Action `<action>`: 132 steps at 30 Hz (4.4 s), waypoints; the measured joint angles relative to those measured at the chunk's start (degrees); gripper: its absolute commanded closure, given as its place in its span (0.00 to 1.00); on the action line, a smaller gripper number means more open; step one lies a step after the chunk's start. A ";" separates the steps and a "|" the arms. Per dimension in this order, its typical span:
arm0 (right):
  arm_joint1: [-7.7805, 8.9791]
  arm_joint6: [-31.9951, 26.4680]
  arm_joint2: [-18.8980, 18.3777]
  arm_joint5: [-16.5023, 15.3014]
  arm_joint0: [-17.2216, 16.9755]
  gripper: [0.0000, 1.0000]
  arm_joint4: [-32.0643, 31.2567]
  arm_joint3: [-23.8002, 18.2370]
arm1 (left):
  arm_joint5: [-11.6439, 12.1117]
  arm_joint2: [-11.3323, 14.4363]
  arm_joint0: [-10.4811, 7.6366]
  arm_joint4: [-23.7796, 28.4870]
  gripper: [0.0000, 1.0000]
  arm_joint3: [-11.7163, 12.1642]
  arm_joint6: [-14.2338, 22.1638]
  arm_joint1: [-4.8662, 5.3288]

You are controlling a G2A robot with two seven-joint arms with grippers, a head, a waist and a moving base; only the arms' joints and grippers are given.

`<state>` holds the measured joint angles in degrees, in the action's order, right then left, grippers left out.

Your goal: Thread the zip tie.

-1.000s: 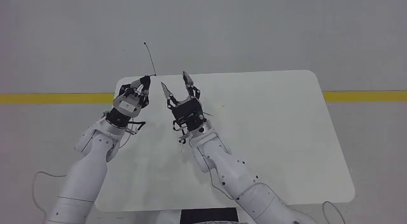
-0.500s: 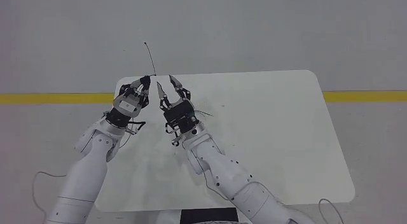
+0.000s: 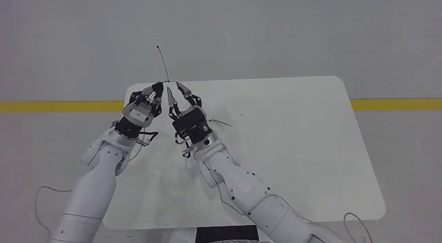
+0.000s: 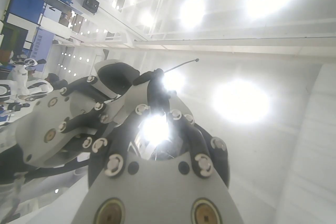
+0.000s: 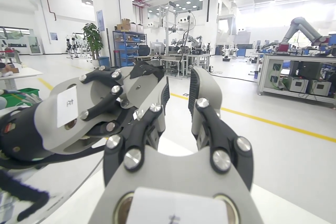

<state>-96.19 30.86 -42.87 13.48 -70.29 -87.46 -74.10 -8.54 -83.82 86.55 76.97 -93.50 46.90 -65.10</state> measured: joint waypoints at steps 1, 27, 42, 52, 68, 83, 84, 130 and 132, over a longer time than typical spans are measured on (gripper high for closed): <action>-0.06 0.04 0.01 -0.03 0.09 0.85 0.00 0.13 | 0.00 0.00 0.00 0.00 1.00 0.00 0.00 0.00; -1.40 0.85 -0.53 0.04 1.41 0.85 -0.92 2.38 | 0.00 0.00 0.00 0.00 1.00 0.00 0.00 0.00; -1.53 0.73 -1.18 0.16 0.14 0.83 -2.37 1.31 | 0.00 0.00 0.00 0.00 1.00 0.00 0.00 0.00; -1.75 0.45 -1.31 -0.15 -0.08 0.89 -2.50 1.36 | 0.00 0.00 0.00 0.00 1.00 0.00 0.00 0.00; -2.00 0.74 -1.22 0.08 0.28 0.87 -2.49 1.75 | 0.00 0.00 0.00 0.00 1.00 0.00 0.00 0.00; -1.98 1.13 -1.10 0.59 0.25 1.00 -2.49 2.06 | 0.00 0.00 0.00 0.00 1.00 0.00 0.00 0.00; -1.93 1.14 -1.05 0.63 0.27 1.00 -2.49 2.11 | 0.00 0.00 0.00 0.00 1.00 0.00 0.00 0.00; 6.20 -6.29 4.11 6.00 0.50 1.00 -2.49 3.08 | 0.00 0.00 0.00 0.00 1.00 0.00 0.00 0.00; 6.41 -6.43 4.19 6.00 0.44 1.00 -2.49 2.99 | 0.00 0.00 0.00 0.00 1.00 0.00 0.00 0.00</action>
<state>-89.78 24.44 -38.69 19.48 -69.85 -89.95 -71.11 -8.54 -83.82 86.55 76.97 -93.50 46.90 -65.10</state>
